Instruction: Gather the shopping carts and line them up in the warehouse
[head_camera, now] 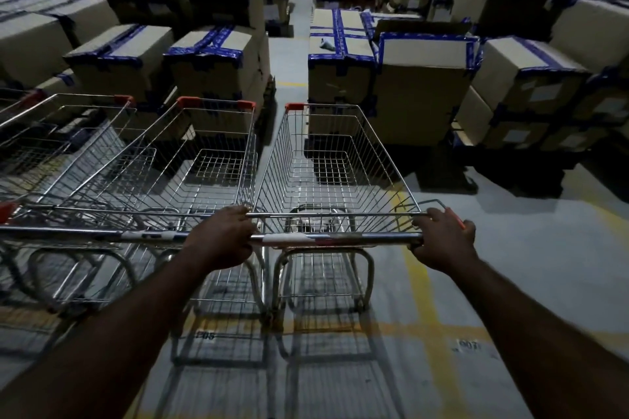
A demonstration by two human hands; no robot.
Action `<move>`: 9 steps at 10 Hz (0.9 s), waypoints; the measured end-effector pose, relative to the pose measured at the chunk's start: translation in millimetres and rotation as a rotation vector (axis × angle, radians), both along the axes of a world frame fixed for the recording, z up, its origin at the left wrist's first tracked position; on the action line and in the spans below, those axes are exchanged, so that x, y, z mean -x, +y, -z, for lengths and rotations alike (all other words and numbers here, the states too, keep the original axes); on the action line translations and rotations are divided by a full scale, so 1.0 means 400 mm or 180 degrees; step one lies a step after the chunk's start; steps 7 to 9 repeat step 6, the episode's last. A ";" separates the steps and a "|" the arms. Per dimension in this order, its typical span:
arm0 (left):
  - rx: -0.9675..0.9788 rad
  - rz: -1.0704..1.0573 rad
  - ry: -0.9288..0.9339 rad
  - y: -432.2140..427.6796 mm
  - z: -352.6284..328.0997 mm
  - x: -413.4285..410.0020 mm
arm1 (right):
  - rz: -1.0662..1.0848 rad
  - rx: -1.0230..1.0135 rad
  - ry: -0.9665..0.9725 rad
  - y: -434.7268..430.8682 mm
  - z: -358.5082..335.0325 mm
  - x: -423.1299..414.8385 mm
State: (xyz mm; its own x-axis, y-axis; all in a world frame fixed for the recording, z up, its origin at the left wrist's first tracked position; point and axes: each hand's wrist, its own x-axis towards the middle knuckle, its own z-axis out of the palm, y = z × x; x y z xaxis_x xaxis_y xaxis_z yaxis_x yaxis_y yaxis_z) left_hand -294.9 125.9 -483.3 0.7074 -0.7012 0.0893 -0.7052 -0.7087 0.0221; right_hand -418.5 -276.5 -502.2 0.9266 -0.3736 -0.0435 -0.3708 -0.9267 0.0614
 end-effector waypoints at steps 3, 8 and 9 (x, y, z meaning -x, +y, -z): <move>-0.0025 0.0328 -0.0211 0.006 -0.006 0.001 | -0.0145 -0.0254 0.0231 -0.009 -0.010 0.012; -0.1212 -0.0532 0.1565 -0.060 -0.084 -0.025 | -0.0351 -0.0808 0.0737 0.032 -0.101 -0.033; -0.1212 -0.0532 0.1565 -0.060 -0.084 -0.025 | -0.0351 -0.0808 0.0737 0.032 -0.101 -0.033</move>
